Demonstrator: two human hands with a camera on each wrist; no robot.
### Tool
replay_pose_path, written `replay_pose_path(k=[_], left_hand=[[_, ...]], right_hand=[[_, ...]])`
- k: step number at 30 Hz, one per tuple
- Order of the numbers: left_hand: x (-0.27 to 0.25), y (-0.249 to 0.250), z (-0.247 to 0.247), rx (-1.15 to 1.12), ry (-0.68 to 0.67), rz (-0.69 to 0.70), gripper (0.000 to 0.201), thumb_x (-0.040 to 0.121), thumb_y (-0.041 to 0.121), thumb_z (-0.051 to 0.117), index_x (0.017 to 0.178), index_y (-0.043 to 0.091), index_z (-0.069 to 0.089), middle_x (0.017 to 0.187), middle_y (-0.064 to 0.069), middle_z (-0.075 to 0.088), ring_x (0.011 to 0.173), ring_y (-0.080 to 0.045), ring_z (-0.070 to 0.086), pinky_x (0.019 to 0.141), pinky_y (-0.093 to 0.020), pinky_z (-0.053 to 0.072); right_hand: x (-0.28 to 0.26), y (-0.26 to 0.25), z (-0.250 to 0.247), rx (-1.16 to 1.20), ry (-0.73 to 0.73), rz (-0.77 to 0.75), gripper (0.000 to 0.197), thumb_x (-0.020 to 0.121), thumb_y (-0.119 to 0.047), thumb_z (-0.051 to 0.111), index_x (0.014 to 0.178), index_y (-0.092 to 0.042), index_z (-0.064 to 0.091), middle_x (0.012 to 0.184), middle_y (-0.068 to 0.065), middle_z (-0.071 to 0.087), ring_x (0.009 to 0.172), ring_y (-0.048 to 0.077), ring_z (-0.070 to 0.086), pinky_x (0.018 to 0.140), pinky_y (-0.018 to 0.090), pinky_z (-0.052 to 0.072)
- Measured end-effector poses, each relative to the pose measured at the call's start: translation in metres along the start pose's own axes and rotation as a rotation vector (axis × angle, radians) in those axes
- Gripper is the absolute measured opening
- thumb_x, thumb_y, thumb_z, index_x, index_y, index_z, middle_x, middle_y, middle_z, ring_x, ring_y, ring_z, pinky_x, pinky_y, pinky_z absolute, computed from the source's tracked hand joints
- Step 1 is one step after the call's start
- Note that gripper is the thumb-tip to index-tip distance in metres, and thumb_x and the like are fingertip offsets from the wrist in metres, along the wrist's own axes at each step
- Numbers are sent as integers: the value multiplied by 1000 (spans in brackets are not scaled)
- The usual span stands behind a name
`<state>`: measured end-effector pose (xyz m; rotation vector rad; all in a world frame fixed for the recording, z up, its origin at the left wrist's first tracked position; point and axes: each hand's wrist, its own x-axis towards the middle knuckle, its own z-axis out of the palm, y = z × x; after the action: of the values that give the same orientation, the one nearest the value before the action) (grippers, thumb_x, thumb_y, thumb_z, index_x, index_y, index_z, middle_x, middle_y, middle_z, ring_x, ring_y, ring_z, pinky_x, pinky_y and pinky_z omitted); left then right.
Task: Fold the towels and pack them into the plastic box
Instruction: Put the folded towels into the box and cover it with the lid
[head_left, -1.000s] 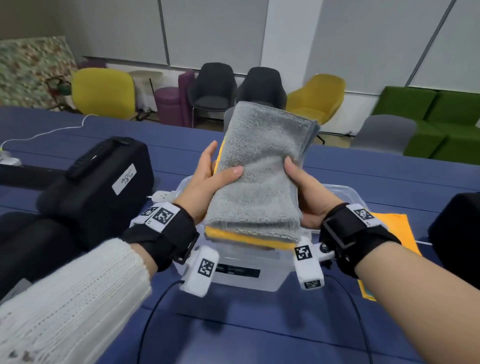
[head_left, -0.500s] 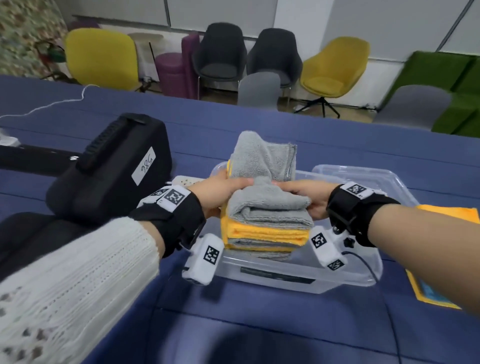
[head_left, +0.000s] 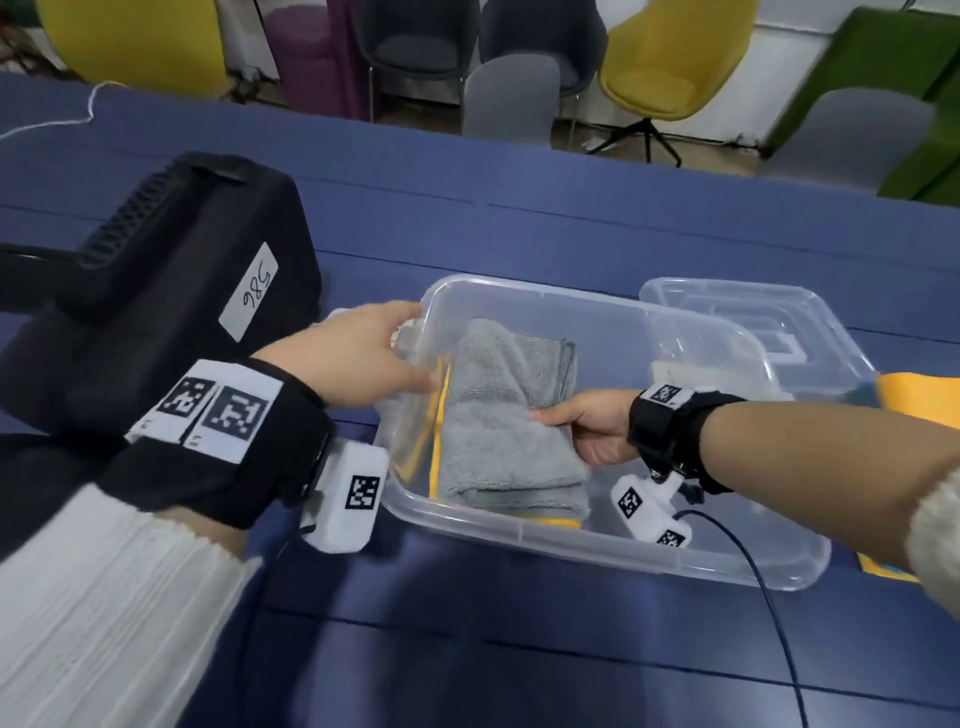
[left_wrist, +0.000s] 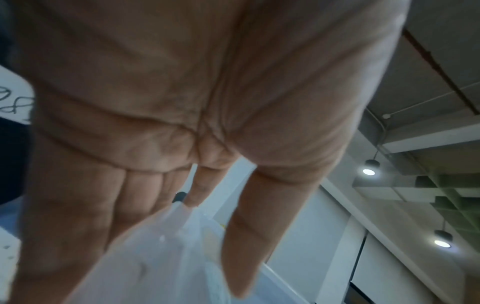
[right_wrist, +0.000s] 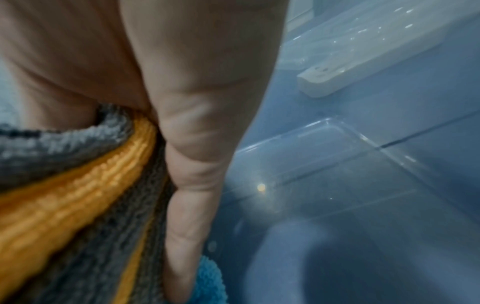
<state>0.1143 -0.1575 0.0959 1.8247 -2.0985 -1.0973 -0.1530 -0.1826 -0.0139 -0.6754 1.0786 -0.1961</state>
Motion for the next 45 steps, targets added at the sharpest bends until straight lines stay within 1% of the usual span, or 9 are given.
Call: replay_pose_path(k=[4, 11, 18, 21, 23, 26, 33, 41, 45], left_hand=[[-3, -9, 7, -51, -49, 3, 70, 65, 26, 70, 130, 43, 48, 114, 8, 65, 105, -13, 64, 86, -40, 56], [-4, 3, 38, -121, -48, 36, 107, 45, 48, 67, 146, 36, 32, 135, 13, 55, 123, -10, 52, 97, -38, 50], [-6, 14, 50, -170, -35, 65, 75, 55, 35, 69, 127, 40, 49, 109, 12, 68, 101, -13, 65, 83, -41, 56], [-9, 19, 50, -199, -34, 68, 82, 53, 37, 70, 132, 40, 47, 112, 13, 67, 104, -11, 64, 85, -41, 56], [-9, 19, 51, -217, -36, 67, 95, 49, 45, 70, 139, 39, 41, 121, 15, 63, 113, -9, 59, 90, -41, 54], [-9, 17, 52, -243, -30, 76, 87, 54, 37, 70, 137, 40, 43, 121, 15, 63, 113, -8, 59, 88, -41, 55], [-8, 19, 53, -253, -23, 84, 75, 59, 28, 69, 129, 45, 49, 113, 15, 67, 112, -9, 60, 85, -42, 56], [-3, 14, 54, -232, 0, 63, 97, 55, 34, 71, 145, 38, 35, 135, 21, 52, 127, -1, 46, 93, -40, 52], [-3, 12, 55, -219, 3, 56, 104, 51, 40, 72, 147, 36, 31, 143, 19, 45, 132, -1, 40, 97, -40, 50]], right_hand=[[5, 5, -3, -4, 34, 65, 65, 28, -20, 98, 89, -10, 78, 99, 10, 73, 90, 26, 70, 115, 56, 22], [-15, 16, -26, -76, 121, 100, 69, 40, -39, 96, 101, -15, 76, 125, 14, 64, 126, 35, 51, 112, 64, 23], [-15, 28, -27, -22, 37, 51, 58, 33, -18, 96, 87, -9, 78, 97, 12, 74, 86, 23, 72, 76, 40, 59], [-23, 25, -21, -36, 105, 18, 10, 66, -11, 74, 74, -6, 78, 81, 12, 75, 71, 21, 73, 62, 33, 60], [-29, 22, -20, 7, 104, -26, 27, 84, -4, 56, 66, -4, 76, 71, 11, 73, 62, 20, 71, 53, 28, 57], [-50, 12, -12, 96, 30, -105, 10, 66, 4, 68, 60, -1, 74, 63, 11, 71, 53, 18, 69, 47, 23, 53], [-23, 32, -35, -111, 73, 101, 67, 24, -24, 99, 86, -9, 78, 90, 8, 75, 80, 22, 72, 108, 56, 36], [-38, 10, -26, -360, 151, 140, 80, 41, -64, 84, 104, -20, 65, 83, 4, 74, 75, 28, 70, 84, 57, 52], [-33, 4, -18, -203, 295, 62, 77, 37, -84, 68, 80, -21, 64, 72, 3, 62, 54, 19, 55, 58, 24, 45]])
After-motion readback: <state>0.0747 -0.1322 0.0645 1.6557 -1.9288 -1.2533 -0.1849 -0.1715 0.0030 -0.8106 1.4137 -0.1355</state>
